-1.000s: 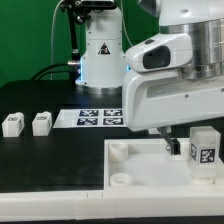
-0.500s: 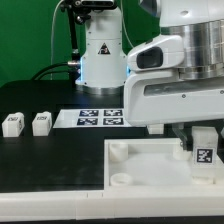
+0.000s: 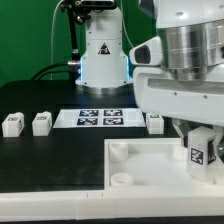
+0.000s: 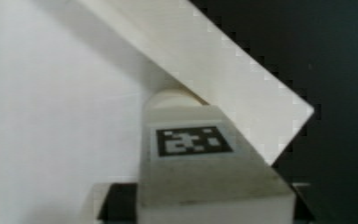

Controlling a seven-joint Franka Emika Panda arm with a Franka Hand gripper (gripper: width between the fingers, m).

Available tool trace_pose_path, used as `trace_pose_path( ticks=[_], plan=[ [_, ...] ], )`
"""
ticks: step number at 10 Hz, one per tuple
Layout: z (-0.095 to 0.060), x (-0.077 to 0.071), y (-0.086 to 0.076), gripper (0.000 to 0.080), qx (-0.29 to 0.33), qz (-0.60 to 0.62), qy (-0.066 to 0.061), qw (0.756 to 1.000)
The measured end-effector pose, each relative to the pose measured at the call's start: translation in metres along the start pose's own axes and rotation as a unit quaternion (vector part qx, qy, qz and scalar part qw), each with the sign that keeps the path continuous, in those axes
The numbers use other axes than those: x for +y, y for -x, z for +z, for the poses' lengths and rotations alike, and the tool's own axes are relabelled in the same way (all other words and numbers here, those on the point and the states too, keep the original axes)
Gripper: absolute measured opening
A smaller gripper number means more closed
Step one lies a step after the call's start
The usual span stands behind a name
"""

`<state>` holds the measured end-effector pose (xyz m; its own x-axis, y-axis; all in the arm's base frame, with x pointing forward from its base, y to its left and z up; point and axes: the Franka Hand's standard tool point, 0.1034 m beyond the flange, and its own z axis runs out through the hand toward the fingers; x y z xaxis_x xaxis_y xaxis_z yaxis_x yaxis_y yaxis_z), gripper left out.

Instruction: Assemble one leg

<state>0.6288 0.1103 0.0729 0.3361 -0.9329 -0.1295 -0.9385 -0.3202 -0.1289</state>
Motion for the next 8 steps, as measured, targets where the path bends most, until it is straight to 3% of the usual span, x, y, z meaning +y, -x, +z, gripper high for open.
trace_pose_path(
  ticks=[2,4,5,6,7,8],
  plan=[
    [0.0008,0.0003,0.0035,0.0294,-0.011,0.176,0.000,0.984],
    [0.0010,0.0004,0.0040,0.0294,-0.013,0.172,0.000,0.985],
    [0.0013,0.0005,0.0044,0.0384,-0.013,0.141,-0.001,0.990],
    [0.0016,0.0001,0.0052,0.0384,-0.007,0.043,-0.002,0.999],
    [0.0013,-0.0005,0.0046,0.0557,-0.004,-0.061,-0.003,0.998],
    [0.0013,-0.0004,0.0041,0.0632,-0.003,-0.101,-0.003,0.995]
  ],
)
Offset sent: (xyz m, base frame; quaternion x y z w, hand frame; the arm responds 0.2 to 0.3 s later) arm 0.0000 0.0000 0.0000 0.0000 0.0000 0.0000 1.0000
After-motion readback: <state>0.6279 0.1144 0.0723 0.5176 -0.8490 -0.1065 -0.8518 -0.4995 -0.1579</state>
